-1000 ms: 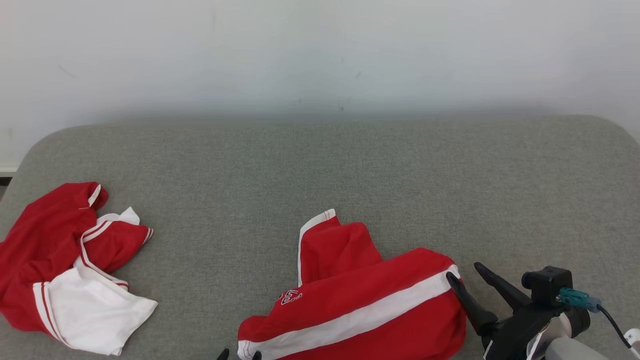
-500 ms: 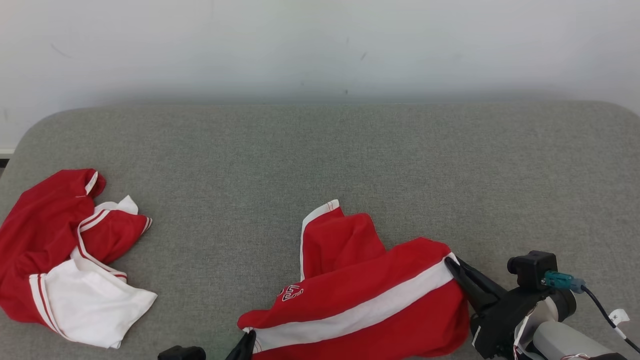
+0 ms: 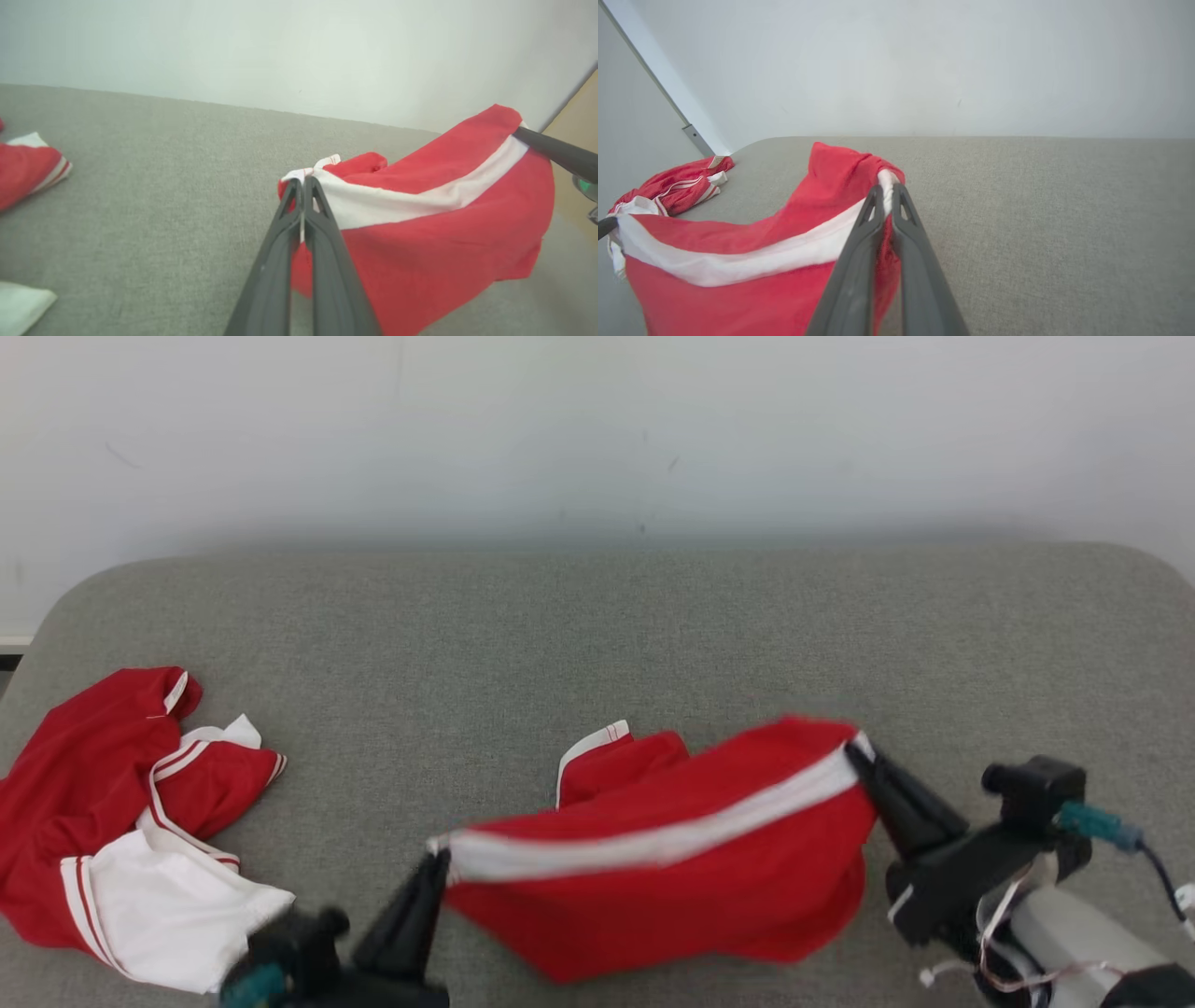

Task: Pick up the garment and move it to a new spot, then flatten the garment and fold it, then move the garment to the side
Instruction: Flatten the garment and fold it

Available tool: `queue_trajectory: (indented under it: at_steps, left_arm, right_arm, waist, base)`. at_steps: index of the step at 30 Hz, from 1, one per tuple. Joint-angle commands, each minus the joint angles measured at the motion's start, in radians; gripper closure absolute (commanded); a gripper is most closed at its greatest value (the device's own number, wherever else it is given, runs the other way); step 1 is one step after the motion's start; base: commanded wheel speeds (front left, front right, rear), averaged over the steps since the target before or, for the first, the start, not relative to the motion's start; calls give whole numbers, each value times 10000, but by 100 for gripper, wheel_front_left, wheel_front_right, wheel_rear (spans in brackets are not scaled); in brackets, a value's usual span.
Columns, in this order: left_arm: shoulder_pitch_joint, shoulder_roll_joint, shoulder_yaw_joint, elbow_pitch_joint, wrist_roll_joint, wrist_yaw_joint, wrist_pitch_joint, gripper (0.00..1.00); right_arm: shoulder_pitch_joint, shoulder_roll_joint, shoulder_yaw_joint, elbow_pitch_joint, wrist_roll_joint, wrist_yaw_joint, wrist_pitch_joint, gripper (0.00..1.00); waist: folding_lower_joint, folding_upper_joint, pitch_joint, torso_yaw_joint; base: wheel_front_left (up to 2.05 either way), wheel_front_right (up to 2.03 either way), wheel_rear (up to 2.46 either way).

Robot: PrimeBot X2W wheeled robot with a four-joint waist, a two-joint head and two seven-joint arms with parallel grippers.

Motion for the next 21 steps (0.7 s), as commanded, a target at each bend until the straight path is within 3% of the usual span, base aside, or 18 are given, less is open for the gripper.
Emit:
queue_trajectory:
  at_steps: [1, 5, 10, 14, 15, 21]
  left_arm:
    - [-575, 188, 11, -244, 180, -8, 86, 100]
    - [-2585, 860, -220, -1026, 267, -6, 959, 100]
    - [-6174, 1759, -449, -1310, -247, 1, 2449, 100]
    - [-9123, 2026, -608, -676, -757, 3, 3128, 100]
    - [-9123, 2026, -608, -676, -757, 3, 3128, 100]
    - [-13641, 2002, -805, 831, -1239, 3, 3186, 100]
  right_arm:
    - [-329, 95, -249, -72, -127, 10, -47, 100]
    - [-1698, 401, -685, -5, -640, 11, 84, 100]
    - [-4595, 1221, -1207, 657, -1244, 10, 734, 100]
    - [-7218, 1814, -1486, 1471, -1626, 11, 1247, 100]
    - [-7218, 1814, -1486, 1471, -1626, 11, 1247, 100]
    - [-11344, 2329, -1893, 3029, -2239, 11, 1558, 100]
  waist:
    - [1, -1, 49, -22]
    - [1, -1, 456, -184]
    - [1, -1, 1740, -624]
    - [1, -1, 2905, -916]
    - [1, -1, 2905, -916]
    - [1, -1, 4786, -1257]
  base:
    - [0, 0, 0]
    - [0, 0, 0]
    - [0, 0, 0]
    - [0, 0, 0]
    - [0, 0, 0]
    - [0, 0, 0]
